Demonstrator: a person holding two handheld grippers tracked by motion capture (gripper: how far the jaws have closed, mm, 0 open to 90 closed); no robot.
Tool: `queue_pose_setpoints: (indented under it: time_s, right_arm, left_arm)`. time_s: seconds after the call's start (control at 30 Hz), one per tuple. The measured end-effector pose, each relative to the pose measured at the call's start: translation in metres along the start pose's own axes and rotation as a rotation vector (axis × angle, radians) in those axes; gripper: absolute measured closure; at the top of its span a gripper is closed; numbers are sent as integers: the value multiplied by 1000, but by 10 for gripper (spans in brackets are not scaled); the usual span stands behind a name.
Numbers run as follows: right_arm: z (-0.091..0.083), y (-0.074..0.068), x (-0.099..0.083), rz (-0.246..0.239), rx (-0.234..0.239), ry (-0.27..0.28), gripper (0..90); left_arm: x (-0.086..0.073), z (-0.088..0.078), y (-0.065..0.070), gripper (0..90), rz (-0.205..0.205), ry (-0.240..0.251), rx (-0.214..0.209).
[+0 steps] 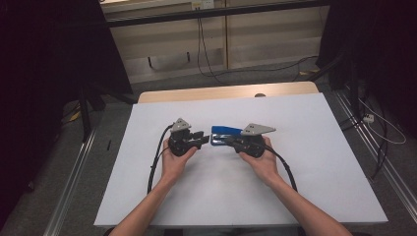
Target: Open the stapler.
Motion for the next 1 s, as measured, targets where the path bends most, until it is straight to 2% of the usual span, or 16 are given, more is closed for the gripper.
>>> queue_pose_setpoints:
  time_s: [0.03,0.1,0.2,0.3,0.37,0.67,0.8,1.0]
  right_arm:
    - [2,0,1,1,-5,-3,900]
    - [6,1,3,-6,-3,-10,900]
    - [13,0,6,-16,3,-20,900]
    - [19,-1,7,-12,12,-23,900]
    - [23,-1,8,-14,16,-33,900]
    - [34,-2,11,-46,1,-87,900]
    - [38,0,11,-27,3,-90,900]
    - [44,1,9,-50,-20,-131,900]
  left_arm:
    - [0,0,0,759,-17,-1,-5]
    - [1,1,-1,791,-33,-6,-4]
    - [2,4,-1,900,-18,-30,-3]
    - [2,10,-1,900,-2,-62,26]
    - [3,14,-1,900,5,-63,38]
    - [0,29,-12,900,-17,-115,70]
    - [1,31,-16,900,-22,-112,69]
    - [3,37,-13,900,-21,-108,57]
Point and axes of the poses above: each handheld gripper's, and its own axes: z roughly forward along the jaws, x roughly out of its top, y roughly to its right, the point moved 2 cm from there along z, roughly forward along the jaws, and after that the axes turned 2 degrees about z, right-handed, at the moved point
